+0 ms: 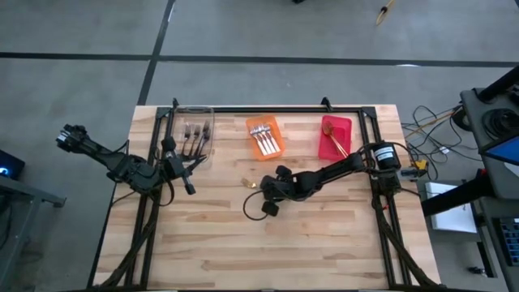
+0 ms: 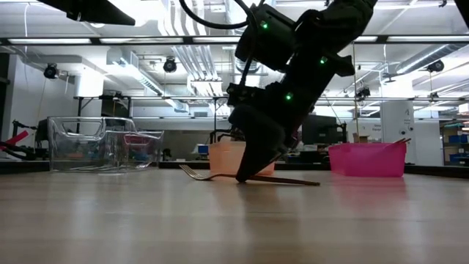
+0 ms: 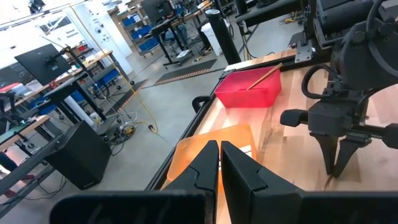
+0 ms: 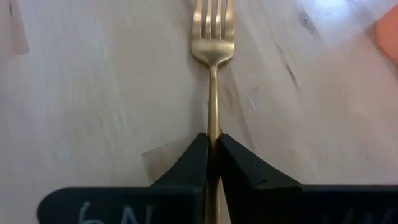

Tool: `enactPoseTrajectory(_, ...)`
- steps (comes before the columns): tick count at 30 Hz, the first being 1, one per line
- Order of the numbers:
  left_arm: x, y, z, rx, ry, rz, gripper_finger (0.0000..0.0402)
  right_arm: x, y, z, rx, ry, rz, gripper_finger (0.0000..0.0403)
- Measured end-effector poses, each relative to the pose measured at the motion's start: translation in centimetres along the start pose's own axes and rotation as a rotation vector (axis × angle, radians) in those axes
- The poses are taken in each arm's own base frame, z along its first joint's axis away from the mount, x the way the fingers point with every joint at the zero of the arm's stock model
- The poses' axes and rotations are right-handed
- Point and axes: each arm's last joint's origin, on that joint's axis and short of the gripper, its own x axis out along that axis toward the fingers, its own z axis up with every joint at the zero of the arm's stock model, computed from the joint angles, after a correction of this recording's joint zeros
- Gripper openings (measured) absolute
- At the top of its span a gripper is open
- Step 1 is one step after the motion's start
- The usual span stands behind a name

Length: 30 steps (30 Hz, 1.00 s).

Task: Sort silverware by color (type)
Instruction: Put the gold fork into the red bin

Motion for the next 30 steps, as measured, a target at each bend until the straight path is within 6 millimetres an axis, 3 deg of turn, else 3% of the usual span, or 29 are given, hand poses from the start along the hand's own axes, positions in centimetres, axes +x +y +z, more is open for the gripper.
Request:
enactPoseTrajectory(7, 0.0, 0.1, 0.3, -0.009, -0.009, 0.002, 0.0001, -4.0, -0.8, 2.6, 0.000, 0.030, 0.055, 0.0015)
enactPoseTrajectory(18, 0.1, 0.0, 1.4, -0.037, -0.030, 0.005, 0.0001, -11.7, -6.5, 5.0, 0.095, 0.038, -0.036, 0.0014)
enactPoseTrajectory(24, 0.5, -0.4, 2.1, -0.022, -0.022, 0.004, 0.0001, -13.9, -10.6, 5.2, 0.207, 0.073, -0.112, 0.0013)
enactPoseTrajectory(30, 1.0, -1.1, 2.6, 0.007, -0.009, 0.002, 0.0001, -14.7, -14.4, 4.7, 0.295, 0.151, -0.196, 0.0013)
